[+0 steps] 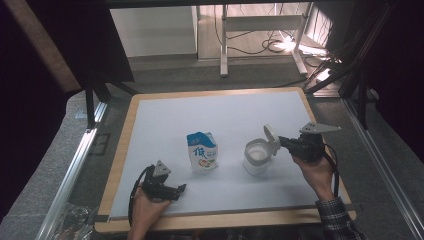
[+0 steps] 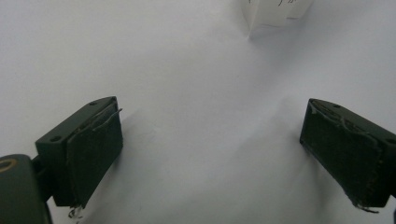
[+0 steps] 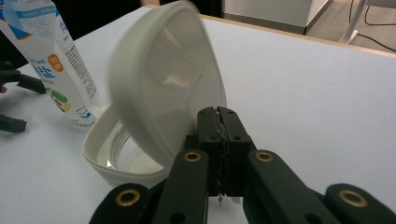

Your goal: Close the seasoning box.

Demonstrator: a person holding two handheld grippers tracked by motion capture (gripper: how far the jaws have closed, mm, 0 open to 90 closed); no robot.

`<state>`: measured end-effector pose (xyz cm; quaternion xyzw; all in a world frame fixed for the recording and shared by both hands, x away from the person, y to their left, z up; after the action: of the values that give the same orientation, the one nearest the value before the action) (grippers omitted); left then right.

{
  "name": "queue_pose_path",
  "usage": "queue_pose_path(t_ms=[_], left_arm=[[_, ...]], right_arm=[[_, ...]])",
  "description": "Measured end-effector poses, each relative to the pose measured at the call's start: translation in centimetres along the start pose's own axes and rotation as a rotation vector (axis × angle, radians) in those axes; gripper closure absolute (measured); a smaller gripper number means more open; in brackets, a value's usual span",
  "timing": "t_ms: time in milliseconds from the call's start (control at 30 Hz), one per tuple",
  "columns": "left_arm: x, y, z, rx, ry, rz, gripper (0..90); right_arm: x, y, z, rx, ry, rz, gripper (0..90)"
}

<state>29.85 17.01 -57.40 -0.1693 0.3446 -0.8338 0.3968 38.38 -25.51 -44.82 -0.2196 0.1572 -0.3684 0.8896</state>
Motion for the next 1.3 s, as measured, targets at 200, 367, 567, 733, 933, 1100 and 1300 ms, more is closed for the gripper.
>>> queue_pose_path(t_ms=[200, 367, 567, 733, 933, 1100, 1300], left_arm=[[0.0, 0.0, 0.0, -0.002, 0.003, 0.0, 5.6], [0.0, 0.0, 0.0, -0.002, 0.003, 0.0, 5.6], [0.0, 0.0, 0.0, -0.002, 0.003, 0.0, 5.7], [0.0, 0.0, 0.0, -0.002, 0.003, 0.0, 5.7], [0.0, 0.0, 0.0, -0.002, 0.002, 0.0, 5.6], [0.0, 0.0, 0.0, -0.002, 0.003, 0.0, 5.7], [0.0, 0.0, 0.0, -0.002, 0.0, 0.0, 5.7]], right_arm=[[-0.9, 0.6, 0.2, -0.012, -0.014, 0.029, 88.7], [-0.9, 0.6, 0.4, -0.012, -0.018, 0.024, 87.7], [-0.6, 0.4, 0.3, -0.019, -0.014, 0.005, 73.8], [-0.5, 0.1, 0.2, -0.031, -0.008, -0.006, 58.5], [-0.5, -0.4, 0.0, -0.053, -0.003, -0.003, 48.6], [-0.6, -0.9, -0.3, -0.078, -0.016, -0.027, 43.0], [-0.6, -1.6, -0.9, -0.114, -0.036, -0.071, 35.6]])
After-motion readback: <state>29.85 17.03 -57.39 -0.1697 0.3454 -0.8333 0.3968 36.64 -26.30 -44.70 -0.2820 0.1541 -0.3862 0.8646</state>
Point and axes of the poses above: each handheld gripper's, and its own axes: y roughly forward along the jaws, z roughly out of its top, x roughly to its right, the point moved 3 cm from there along y, roughly forward along the jaws, and after that the axes turned 3 degrees about y, right-handed, at the moved point
